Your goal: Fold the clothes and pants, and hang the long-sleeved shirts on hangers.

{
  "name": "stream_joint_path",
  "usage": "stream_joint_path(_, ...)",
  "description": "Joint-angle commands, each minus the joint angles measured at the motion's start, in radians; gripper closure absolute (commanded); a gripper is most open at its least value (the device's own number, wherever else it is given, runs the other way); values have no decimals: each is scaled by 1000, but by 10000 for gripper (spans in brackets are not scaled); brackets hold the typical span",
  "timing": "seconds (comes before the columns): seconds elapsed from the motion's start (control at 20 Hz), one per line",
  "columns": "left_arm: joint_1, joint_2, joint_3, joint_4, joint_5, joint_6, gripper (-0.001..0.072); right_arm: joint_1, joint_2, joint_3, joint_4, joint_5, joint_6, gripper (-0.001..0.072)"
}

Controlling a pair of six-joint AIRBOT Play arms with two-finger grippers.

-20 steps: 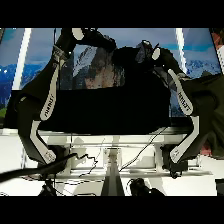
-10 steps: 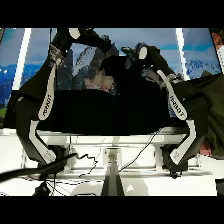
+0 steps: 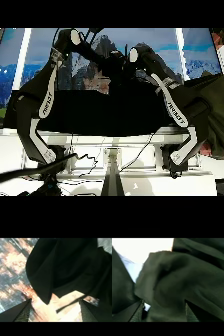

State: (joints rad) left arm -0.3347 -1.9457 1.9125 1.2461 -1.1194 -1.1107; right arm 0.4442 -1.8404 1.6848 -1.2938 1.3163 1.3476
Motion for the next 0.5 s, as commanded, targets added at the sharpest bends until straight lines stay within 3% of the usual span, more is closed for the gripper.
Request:
stream_joint_path(0.0, 3, -58, -13, 2, 93, 0, -6, -45, 26, 0, -47, 7, 29, 152)
stream_joint_path(0.2, -5, -116, -13, 3, 221, -27, 21, -109, 45, 0, -47, 9, 32, 153)
stream_joint_path(0.25, -6, -115, -13, 3, 254, -55, 73, -122, 50, 0, -47, 9, 32, 153)
stream_joint_path(0.3, -6, -116, -13, 3, 268, -69, 210, -131, 54, 0, -47, 9, 32, 153)
stream_joint_path(0.35, -8, -120, -13, 3, 268, -68, 271, -140, 58, 0, -47, 10, 32, 153)
stream_joint_path(0.45, -12, -129, -13, 3, 264, -69, 316, -154, 69, 0, -47, 11, 40, 153)
